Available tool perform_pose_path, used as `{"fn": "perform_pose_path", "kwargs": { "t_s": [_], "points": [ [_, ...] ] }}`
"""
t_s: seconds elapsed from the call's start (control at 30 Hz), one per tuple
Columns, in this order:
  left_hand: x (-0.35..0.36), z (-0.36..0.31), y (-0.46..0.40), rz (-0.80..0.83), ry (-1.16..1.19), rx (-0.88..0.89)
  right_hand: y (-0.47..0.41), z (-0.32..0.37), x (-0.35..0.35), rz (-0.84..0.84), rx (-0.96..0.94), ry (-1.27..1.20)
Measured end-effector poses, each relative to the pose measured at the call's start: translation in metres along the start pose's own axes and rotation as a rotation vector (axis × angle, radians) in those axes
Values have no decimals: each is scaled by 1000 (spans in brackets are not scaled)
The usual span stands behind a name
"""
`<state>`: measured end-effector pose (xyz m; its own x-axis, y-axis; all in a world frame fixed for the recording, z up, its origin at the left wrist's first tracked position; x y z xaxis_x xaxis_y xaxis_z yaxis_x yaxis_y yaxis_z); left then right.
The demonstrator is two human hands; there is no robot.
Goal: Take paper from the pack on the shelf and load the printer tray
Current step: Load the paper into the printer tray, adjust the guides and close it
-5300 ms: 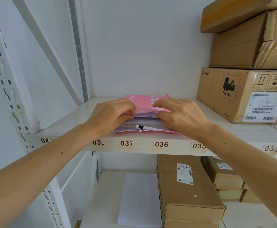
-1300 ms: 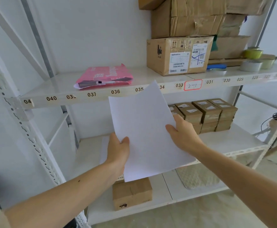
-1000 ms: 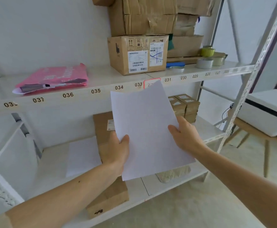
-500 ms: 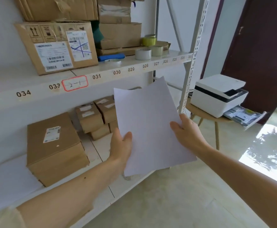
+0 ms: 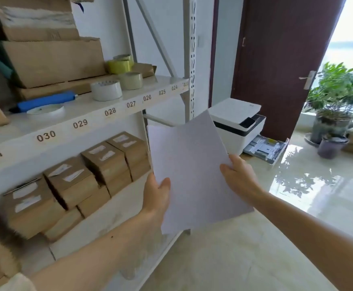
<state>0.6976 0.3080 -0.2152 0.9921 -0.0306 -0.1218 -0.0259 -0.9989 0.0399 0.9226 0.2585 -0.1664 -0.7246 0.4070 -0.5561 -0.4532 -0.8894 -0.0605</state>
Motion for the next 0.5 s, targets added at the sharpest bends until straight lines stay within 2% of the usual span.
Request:
{"fn": "perform_pose_path", "kwargs": {
  "t_s": [0.2, 0.5],
  "points": [
    [71, -8, -63, 110, -9, -7, -65, -33, -29, -63, 92, -30],
    [205, -11, -150, 194, -21, -20, -182, -91, -94, -125, 109, 44]
  ]
}}
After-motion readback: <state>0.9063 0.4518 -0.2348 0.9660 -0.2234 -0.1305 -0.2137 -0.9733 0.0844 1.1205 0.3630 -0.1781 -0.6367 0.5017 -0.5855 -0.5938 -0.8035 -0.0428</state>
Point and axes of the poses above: each hand's wrist, its own y-axis away from the middle knuckle, its own x-axis out of the palm, z = x × y, the point moved 7 cm from there along -y, towards the middle knuckle, and after that the axes turned 3 degrees about x, right-handed, at the moved point
